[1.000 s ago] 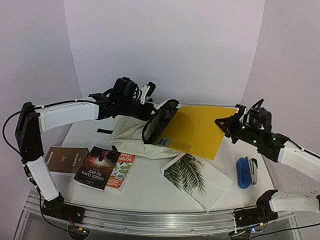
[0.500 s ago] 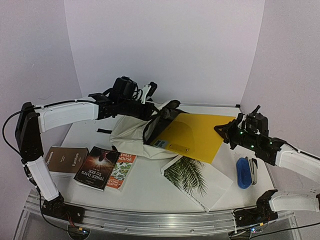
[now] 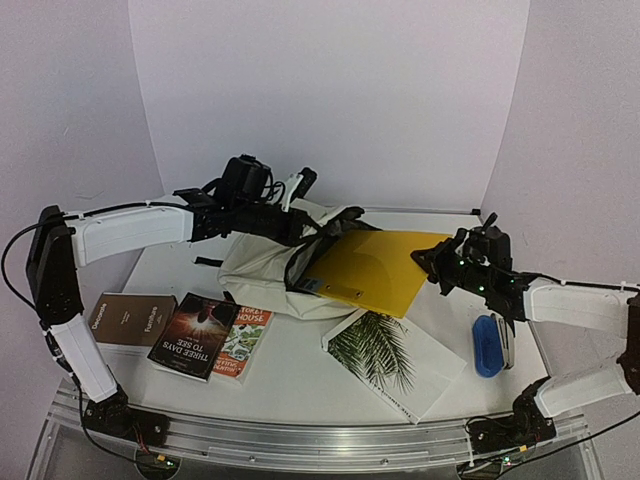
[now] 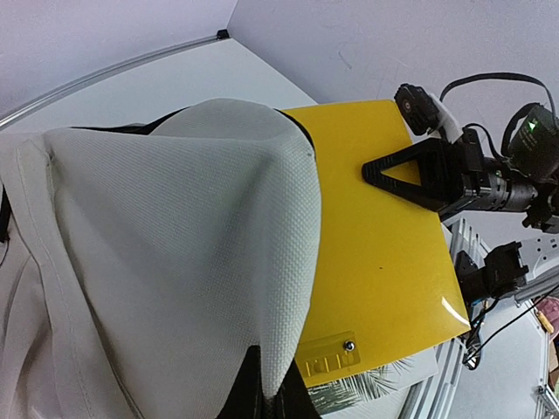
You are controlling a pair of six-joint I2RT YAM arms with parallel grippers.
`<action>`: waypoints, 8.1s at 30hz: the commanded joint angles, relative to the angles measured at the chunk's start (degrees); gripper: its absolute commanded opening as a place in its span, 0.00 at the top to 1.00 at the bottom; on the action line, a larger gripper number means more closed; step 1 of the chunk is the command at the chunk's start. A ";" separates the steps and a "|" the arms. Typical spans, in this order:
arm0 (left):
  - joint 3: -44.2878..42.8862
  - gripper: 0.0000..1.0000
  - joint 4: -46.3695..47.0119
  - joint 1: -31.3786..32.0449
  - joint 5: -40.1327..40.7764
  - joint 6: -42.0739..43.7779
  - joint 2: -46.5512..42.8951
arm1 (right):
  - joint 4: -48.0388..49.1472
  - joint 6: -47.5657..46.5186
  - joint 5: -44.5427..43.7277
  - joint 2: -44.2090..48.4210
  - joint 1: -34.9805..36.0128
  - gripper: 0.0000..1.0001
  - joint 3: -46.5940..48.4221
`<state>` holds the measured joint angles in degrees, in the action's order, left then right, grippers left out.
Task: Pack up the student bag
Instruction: Place the files in the student bag, then adjust the student bag at the center of the board.
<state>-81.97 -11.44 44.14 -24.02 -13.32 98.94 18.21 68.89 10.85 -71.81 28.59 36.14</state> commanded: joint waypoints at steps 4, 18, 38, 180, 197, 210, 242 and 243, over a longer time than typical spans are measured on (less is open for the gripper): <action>0.97 1.00 4.79 0.02 -2.65 -1.24 -4.27 | 12.63 0.21 2.23 -1.71 0.23 1.00 3.35; 0.58 1.00 6.91 -0.40 -5.48 -3.04 -3.84 | 21.95 1.35 2.86 -10.96 0.43 1.00 3.54; -1.51 1.00 6.09 -0.73 -7.05 -4.55 -1.72 | 7.86 -13.07 -10.36 -35.53 5.29 1.00 25.18; 4.27 1.00 5.76 -7.33 -3.38 -15.24 -4.60 | -6.57 -21.71 -12.20 -40.24 11.20 0.59 28.58; 9.80 1.00 7.19 -14.27 -0.13 -16.99 -11.28 | -21.56 -29.72 -22.98 -15.73 9.72 1.00 33.79; 14.81 1.00 17.54 -14.52 -2.53 -23.53 -4.77 | -24.19 -29.97 -24.96 -14.69 3.77 1.00 27.53; 15.80 0.50 12.07 -14.47 0.01 -20.65 2.10 | -20.97 -34.05 -17.15 -16.19 -0.14 0.35 22.69; 15.90 0.45 11.10 -14.50 0.70 -20.21 0.99 | -21.55 -34.45 -17.02 -15.30 -0.12 0.32 22.73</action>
<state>-63.70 3.30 30.01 -26.28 -36.83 106.56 -2.23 36.89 -6.75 -92.91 28.62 57.43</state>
